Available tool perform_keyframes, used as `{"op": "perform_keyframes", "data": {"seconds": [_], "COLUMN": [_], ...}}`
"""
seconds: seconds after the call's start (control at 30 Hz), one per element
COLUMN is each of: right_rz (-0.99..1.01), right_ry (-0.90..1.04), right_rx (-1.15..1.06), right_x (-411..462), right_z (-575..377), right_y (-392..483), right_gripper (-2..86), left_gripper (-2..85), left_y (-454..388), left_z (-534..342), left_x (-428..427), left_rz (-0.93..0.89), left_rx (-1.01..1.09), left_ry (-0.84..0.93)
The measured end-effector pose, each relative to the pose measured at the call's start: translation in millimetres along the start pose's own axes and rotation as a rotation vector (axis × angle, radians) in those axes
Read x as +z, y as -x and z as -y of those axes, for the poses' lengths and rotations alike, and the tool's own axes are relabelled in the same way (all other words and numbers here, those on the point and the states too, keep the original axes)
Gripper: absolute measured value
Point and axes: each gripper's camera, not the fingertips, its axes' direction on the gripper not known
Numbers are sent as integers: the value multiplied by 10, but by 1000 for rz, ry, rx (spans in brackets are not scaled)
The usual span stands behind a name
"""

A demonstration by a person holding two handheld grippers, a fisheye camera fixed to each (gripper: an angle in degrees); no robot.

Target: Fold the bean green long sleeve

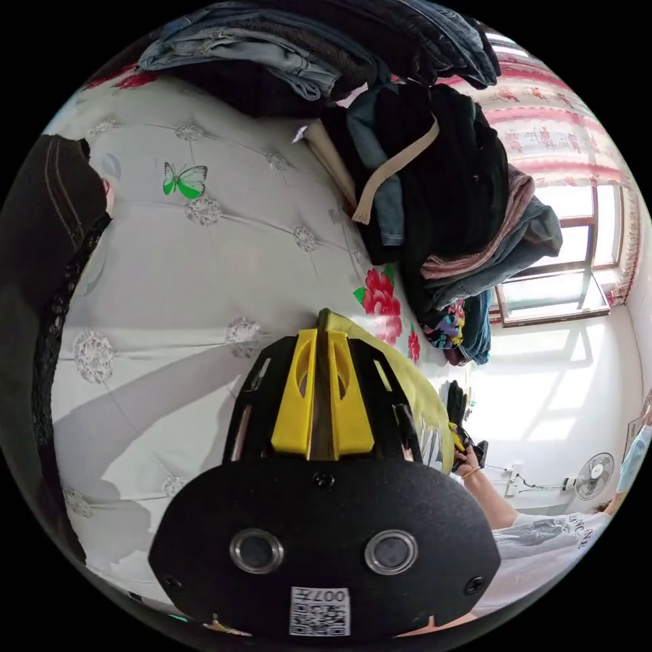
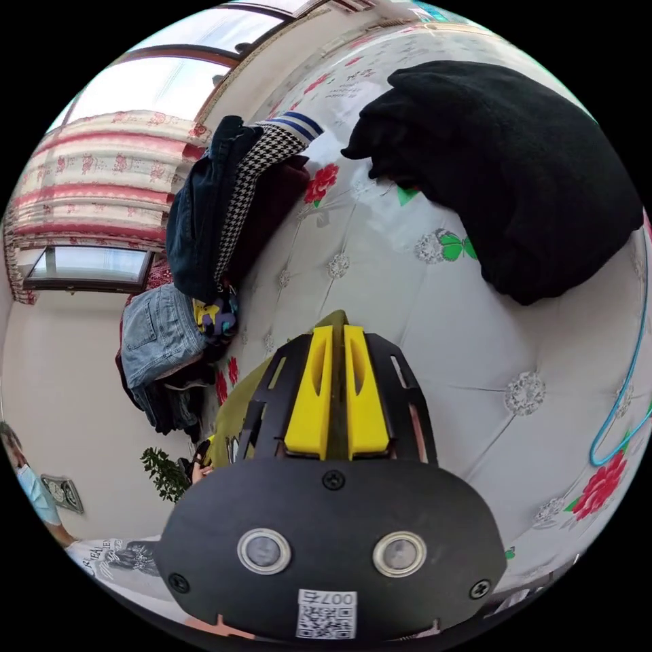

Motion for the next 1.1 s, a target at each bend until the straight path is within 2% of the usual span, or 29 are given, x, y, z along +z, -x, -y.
{"op": "perform_keyframes", "data": {"seconds": [0.2,0.4,0.47,0.63,0.7,0.73,0.8,0.87,1.0,1.1], "right_rz": [110,241,306,318,308,308,363,383,290,251], "right_ry": [-36,-93,-96,3,2,-12,-23,-25,-18,14], "right_rx": [-115,104,202,216,195,205,249,299,25,-258], "right_x": [-532,-978,-977,-660,-542,-490,-410,-426,-625,-699], "right_z": [-313,-1366,-1775,-2042,-1994,-1940,-1852,-1740,-1525,-1428], "right_y": [74,-591,-821,-806,-707,-676,-664,-564,191,1097], "right_gripper": [87,119,127,135,130,127,122,114,99,87], "left_gripper": [73,73,73,76,72,67,33,46,59,59], "left_y": [-390,-756,-987,-1442,-1531,-1520,-1493,-1491,-1360,-1109], "left_z": [-399,-1334,-1634,-1997,-2117,-2207,-2282,-2238,-2230,-2237], "left_x": [-455,-415,-251,301,564,807,903,870,620,279], "left_rz": [-34,-59,-35,-20,28,111,213,198,167,98], "left_rx": [164,269,361,570,653,700,735,725,680,576], "left_ry": [-51,48,113,302,367,453,411,448,420,344]}}
